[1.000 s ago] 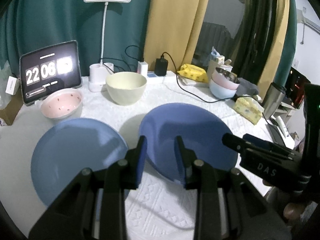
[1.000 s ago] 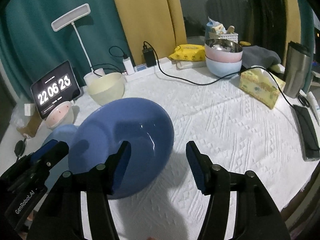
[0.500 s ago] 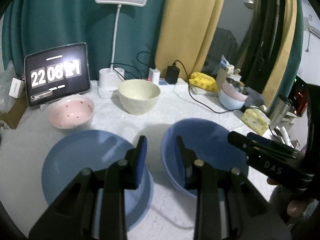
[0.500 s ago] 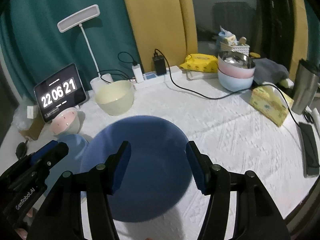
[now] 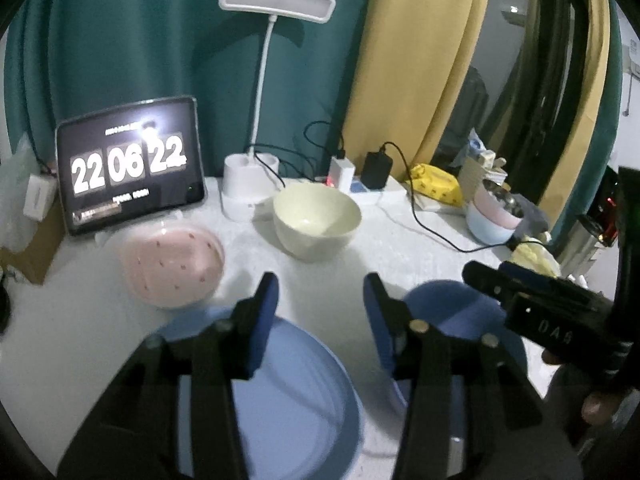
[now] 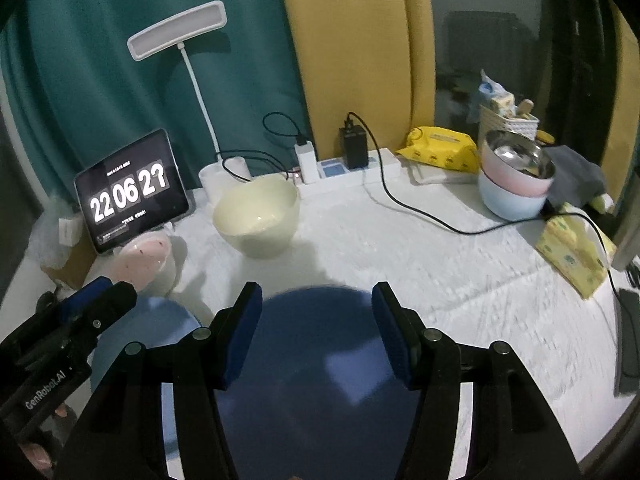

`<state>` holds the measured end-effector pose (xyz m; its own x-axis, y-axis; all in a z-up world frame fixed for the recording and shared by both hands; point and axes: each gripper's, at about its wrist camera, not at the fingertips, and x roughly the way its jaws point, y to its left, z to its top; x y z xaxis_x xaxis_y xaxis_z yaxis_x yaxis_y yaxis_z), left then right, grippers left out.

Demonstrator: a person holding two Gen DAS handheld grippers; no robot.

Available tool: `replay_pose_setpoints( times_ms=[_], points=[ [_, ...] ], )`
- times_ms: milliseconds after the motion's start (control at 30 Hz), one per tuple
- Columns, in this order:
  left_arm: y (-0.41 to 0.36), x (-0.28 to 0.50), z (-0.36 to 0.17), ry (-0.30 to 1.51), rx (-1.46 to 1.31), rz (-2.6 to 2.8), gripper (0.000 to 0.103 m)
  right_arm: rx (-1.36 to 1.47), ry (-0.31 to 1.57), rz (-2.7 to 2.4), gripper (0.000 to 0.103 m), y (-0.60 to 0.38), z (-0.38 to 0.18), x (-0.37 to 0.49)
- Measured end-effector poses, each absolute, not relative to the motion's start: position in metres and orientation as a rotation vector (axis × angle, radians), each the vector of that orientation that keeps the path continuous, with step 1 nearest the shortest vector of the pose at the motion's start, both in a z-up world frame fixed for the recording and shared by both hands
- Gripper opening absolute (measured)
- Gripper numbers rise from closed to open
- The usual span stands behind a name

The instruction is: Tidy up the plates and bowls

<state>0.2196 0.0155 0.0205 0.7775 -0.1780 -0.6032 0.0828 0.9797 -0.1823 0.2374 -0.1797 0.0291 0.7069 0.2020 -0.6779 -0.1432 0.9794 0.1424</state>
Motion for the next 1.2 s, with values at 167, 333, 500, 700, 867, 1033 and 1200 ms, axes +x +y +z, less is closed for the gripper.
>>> replay_pose_setpoints(
  times_ms=[167,333,500,700,867,1033,1200],
  points=[
    [0.02,0.242,0.025,0.687,-0.141,-0.126,0.046,0.066,0.766,0.206,0.06,-0.17,0.036,0.259],
    [0.028,0.267,0.027,0.717,-0.15,-0.115,0.046,0.074,0.783,0.215,0.06,-0.165,0.039,0.283],
    [0.032,0.296,0.022,0.755,-0.151,-0.111,0.046,0.084,0.816,0.237,0.06,-0.159,0.04,0.309],
    [0.038,0.329,0.012,0.794,-0.152,-0.104,0.046,0.069,0.868,0.252,0.06,-0.153,0.034,0.345],
    [0.039,0.356,0.0,0.833,-0.139,-0.096,0.046,0.076,0.91,0.245,0.06,-0.151,0.021,0.375],
    [0.033,0.381,-0.015,0.877,-0.123,-0.085,0.046,0.086,0.963,0.26,0.06,-0.14,0.003,0.396],
    [0.025,0.398,-0.034,0.927,-0.104,-0.084,0.046,0.122,1.036,0.259,0.06,-0.132,-0.022,0.417]
  ],
)
